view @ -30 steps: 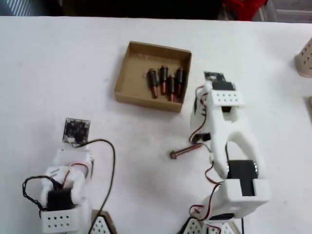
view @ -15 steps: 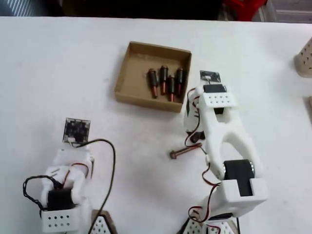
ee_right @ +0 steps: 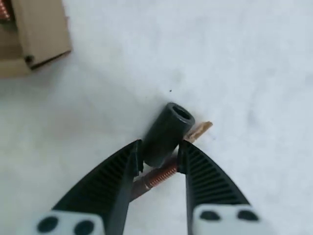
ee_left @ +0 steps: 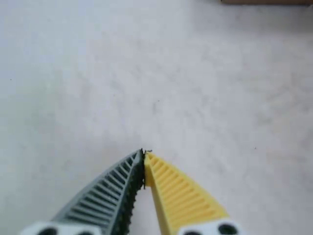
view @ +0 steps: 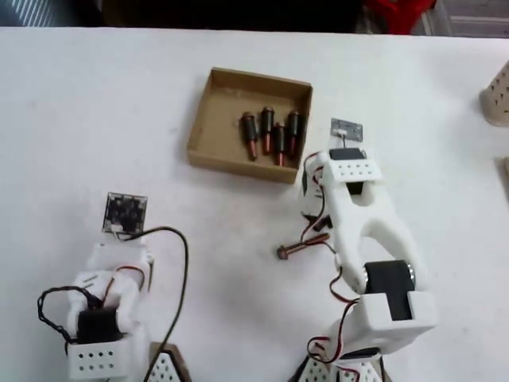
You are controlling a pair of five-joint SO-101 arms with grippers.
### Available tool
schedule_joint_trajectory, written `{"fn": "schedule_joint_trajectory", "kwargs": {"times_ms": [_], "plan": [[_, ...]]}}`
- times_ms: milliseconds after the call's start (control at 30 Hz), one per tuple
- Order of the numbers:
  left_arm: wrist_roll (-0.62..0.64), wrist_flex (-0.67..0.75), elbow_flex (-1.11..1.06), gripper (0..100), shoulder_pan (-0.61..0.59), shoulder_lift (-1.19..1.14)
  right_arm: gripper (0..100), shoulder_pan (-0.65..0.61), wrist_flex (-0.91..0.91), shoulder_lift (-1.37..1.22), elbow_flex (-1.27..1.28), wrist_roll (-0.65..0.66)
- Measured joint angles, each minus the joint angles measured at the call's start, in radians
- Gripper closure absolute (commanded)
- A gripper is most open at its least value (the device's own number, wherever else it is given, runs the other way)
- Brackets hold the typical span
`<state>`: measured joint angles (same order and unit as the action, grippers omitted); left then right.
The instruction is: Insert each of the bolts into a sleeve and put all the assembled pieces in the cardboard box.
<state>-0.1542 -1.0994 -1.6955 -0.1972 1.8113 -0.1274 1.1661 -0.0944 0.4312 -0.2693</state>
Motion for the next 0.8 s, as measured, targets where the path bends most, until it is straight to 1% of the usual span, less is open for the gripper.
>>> {"fn": "schedule_joint_trajectory", "kwargs": {"times_ms": [333,500,600,700,800], "plan": [[0.000,0.000,0.000,97,0.000,0.000,90.4,-0.009,-0.051,-0.132,-0.020,-0.003],[0.000,0.000,0.000,97,0.000,0.000,90.4,-0.009,-0.049,-0.133,-0.028,-0.003],[0.000,0.000,0.000,97,0.000,0.000,90.4,-0.009,-0.025,-0.092,-0.026,-0.002],[0.000,0.000,0.000,97,0.000,0.000,90.5,-0.021,0.023,-0.031,-0.023,0.074],[0.000,0.000,0.000,97,0.000,0.000,94.3,-0.035,0.038,0.023,-0.023,0.183]]}}
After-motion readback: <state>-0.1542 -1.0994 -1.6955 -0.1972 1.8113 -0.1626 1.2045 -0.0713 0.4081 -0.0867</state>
